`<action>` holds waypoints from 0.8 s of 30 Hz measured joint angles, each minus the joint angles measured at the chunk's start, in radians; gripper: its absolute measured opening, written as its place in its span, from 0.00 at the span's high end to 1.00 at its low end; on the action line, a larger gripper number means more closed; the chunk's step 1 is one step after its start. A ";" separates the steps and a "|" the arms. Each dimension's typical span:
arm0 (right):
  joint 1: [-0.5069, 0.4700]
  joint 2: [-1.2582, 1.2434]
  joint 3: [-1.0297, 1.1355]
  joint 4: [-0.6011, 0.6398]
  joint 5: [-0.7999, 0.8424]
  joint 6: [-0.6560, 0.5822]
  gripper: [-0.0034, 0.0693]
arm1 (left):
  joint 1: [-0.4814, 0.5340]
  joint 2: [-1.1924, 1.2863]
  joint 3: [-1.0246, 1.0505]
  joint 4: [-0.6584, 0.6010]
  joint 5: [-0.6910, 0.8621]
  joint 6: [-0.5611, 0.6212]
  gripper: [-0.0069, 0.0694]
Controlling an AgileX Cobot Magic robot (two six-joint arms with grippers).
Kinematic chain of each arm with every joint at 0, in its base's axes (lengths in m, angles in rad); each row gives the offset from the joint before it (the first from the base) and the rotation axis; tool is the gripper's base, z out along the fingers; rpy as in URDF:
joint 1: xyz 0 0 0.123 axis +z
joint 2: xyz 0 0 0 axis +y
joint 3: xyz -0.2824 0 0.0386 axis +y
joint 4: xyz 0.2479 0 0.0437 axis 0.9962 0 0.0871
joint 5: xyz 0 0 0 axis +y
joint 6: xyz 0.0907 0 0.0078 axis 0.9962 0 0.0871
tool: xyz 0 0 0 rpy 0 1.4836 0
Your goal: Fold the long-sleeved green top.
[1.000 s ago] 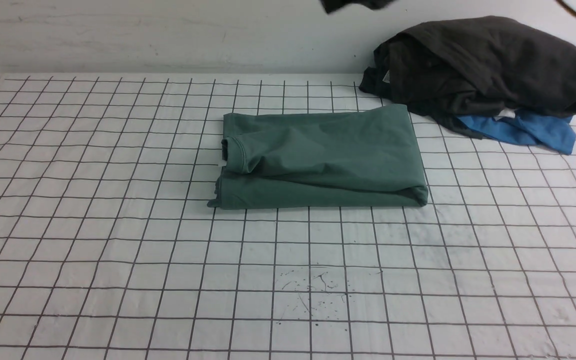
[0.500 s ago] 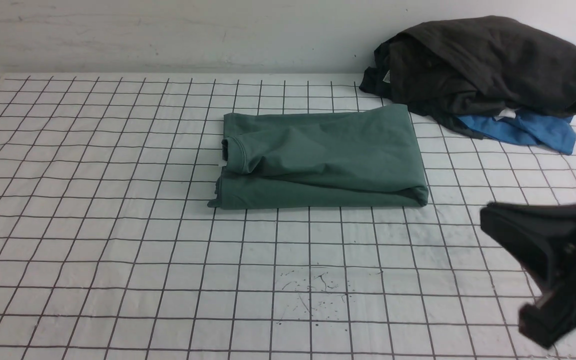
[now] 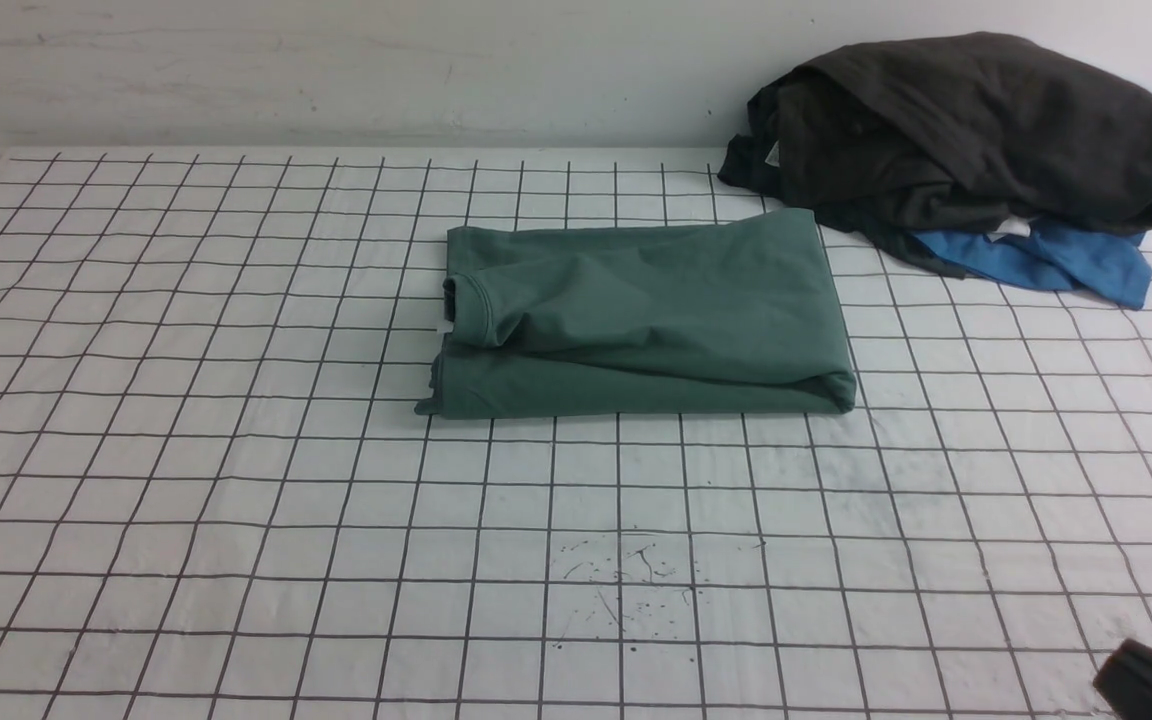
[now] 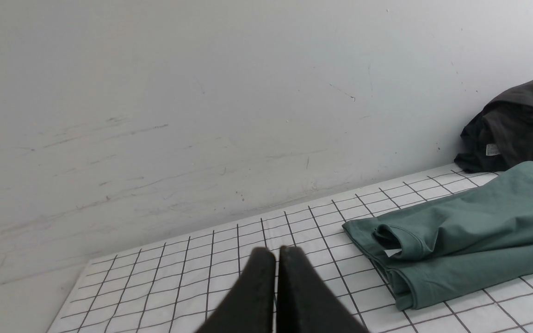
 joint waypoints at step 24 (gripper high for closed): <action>-0.524 -0.157 0.050 0.040 0.289 0.095 0.97 | 0.000 -0.001 0.000 -0.003 -0.003 0.000 0.92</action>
